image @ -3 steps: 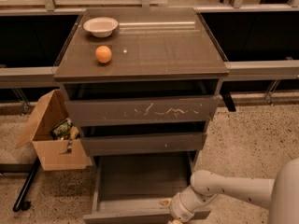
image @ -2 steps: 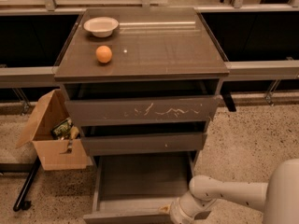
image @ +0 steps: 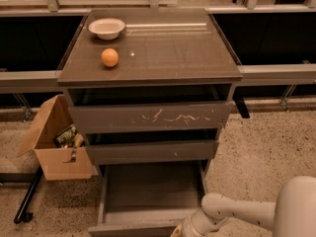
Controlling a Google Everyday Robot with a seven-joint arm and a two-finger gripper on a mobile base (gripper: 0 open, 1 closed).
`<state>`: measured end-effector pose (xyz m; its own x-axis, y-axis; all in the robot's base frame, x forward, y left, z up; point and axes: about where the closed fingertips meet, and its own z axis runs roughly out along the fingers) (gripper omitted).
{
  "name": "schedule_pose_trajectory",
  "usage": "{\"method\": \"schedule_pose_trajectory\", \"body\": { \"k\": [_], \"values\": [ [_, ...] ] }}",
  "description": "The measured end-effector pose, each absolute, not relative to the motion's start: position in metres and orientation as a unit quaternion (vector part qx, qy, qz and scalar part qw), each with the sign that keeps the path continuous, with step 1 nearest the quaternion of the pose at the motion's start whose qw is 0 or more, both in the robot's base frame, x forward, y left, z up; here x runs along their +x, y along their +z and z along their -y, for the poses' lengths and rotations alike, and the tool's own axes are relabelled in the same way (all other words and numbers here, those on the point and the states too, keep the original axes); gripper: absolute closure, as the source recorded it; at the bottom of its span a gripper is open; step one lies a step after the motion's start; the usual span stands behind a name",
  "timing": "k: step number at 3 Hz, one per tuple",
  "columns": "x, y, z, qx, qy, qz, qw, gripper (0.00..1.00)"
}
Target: Close bottom drawer
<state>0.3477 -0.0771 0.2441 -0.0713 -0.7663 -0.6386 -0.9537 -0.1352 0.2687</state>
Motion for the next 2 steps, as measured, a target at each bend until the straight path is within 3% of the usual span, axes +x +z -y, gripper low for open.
{"method": "schedule_pose_trajectory", "body": {
  "k": [1, 2],
  "values": [
    [0.359, 0.202, 0.083, -0.661, 0.338, -0.656, 0.133, 0.88],
    [0.379, 0.172, 0.09, -0.647, 0.328, -0.67, 0.156, 1.0]
  ]
}}
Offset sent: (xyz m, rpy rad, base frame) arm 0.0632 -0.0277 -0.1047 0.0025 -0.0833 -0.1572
